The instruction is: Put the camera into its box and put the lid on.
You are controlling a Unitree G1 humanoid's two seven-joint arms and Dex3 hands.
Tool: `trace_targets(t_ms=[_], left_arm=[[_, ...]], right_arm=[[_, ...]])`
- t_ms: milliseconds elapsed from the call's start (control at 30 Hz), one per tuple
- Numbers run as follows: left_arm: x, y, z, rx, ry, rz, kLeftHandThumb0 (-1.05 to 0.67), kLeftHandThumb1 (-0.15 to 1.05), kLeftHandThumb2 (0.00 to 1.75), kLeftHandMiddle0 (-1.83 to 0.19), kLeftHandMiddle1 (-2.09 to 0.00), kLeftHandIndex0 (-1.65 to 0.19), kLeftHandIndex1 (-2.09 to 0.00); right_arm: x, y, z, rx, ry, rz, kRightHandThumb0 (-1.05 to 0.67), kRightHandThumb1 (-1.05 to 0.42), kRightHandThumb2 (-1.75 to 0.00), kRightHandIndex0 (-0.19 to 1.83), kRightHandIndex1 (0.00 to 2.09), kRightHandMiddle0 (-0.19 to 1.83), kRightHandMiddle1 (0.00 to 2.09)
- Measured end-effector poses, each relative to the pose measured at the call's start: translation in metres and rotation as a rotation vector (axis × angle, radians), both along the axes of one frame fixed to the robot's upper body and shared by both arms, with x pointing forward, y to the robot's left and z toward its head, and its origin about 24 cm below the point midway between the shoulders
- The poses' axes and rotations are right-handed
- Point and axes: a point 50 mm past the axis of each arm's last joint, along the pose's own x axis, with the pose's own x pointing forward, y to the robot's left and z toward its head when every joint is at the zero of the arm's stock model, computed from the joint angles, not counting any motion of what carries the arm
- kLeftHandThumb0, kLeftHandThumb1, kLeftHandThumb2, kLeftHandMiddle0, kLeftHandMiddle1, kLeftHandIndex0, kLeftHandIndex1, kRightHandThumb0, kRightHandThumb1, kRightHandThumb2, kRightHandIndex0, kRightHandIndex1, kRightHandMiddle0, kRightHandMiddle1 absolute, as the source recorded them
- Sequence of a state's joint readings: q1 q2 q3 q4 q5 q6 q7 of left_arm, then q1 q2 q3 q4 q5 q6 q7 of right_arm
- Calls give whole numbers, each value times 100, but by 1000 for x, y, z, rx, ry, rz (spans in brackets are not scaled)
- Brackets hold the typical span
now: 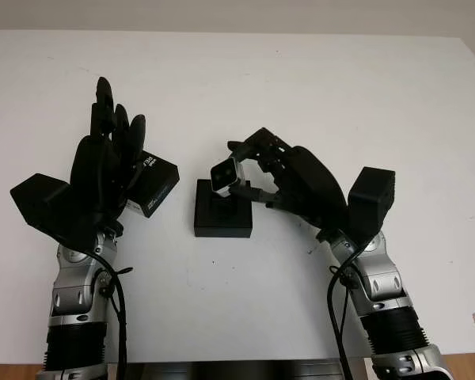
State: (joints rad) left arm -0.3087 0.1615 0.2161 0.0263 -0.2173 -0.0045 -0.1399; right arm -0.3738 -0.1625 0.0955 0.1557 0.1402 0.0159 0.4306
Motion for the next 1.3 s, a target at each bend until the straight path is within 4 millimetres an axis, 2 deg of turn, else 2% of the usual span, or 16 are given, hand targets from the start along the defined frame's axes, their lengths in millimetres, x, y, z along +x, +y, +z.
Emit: trace_targets(t_ms=[333, 733, 1300], left_arm=[[0, 0, 0, 3, 2, 0, -74, 105, 34, 19, 0, 19, 0], [0, 0, -1, -10, 8, -4, -74, 105, 33, 19, 0, 19, 0], [1, 1, -4, 7, 22, 0, -74, 105, 35, 19, 0, 19, 0]], right_arm=[[1, 1, -16, -54, 34, -31, -44, -104, -6, -19, 73, 23, 185], [14, 12, -17, 4, 57, -48, -50, -105, -9, -19, 73, 24, 184], [13, 17, -19, 14, 47, -29, -47, -105, -12, -19, 72, 18, 190]])
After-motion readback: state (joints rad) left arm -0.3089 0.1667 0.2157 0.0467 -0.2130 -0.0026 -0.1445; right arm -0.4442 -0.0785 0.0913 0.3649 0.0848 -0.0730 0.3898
